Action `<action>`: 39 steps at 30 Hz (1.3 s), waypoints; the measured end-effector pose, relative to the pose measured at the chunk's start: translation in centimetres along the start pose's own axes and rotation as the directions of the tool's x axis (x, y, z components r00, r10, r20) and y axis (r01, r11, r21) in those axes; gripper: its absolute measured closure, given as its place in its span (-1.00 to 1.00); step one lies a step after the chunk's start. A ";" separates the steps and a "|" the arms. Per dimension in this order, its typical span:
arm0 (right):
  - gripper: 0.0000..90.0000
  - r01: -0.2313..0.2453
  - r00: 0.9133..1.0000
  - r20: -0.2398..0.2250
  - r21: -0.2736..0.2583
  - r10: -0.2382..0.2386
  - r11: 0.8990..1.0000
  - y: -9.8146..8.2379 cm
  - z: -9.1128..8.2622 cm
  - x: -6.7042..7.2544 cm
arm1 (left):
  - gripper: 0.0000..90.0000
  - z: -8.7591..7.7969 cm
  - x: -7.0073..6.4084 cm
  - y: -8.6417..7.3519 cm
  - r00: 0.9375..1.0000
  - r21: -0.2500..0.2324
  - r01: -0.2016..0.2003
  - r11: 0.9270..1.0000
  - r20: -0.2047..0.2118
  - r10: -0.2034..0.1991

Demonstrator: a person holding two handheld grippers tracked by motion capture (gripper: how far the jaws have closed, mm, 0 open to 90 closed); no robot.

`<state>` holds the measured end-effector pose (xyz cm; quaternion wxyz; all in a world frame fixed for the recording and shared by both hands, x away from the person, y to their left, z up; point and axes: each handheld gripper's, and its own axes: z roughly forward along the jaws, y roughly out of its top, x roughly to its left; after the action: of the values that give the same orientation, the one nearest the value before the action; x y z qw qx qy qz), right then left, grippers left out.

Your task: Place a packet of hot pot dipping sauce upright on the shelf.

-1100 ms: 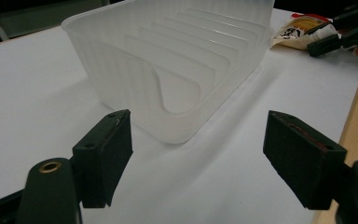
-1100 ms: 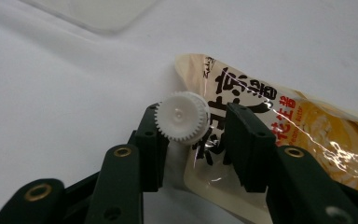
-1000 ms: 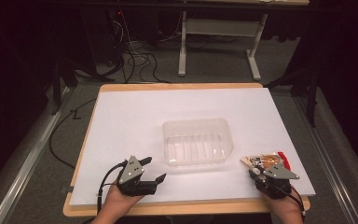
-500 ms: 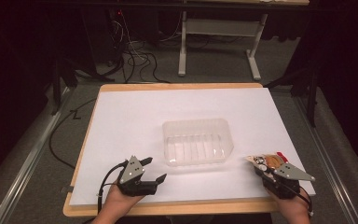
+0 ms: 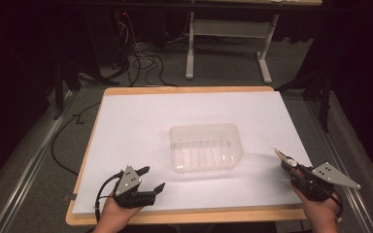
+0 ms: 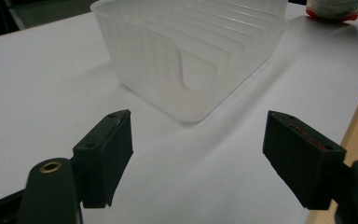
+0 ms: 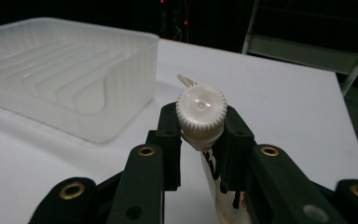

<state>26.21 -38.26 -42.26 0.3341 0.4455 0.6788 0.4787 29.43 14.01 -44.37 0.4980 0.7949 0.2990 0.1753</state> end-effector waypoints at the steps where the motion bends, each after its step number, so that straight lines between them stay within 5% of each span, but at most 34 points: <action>1: 0.67 0.000 1.000 0.000 0.000 0.000 1.000 0.0 0.0 0.0 | -0.46 -0.1 0.0 0.0 1.000 0.000 0.000 1.000 -0.005 0.000; 21: 0.67 -0.060 0.998 -0.009 -0.188 0.059 0.980 2.6 -0.8 0.6 | -0.46 -0.9 0.1 -0.3 1.000 -0.011 0.003 1.000 -0.023 -0.004; 39: 0.67 -0.070 0.997 -0.040 -0.203 0.063 0.977 4.4 4.4 1.7 | -0.46 -1.1 0.4 -0.4 1.000 -0.015 0.008 1.000 -0.025 -0.009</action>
<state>30.74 -34.52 -39.54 0.3506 0.4234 0.6162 0.5640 28.97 15.12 -44.21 0.5009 0.7877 0.3072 0.1853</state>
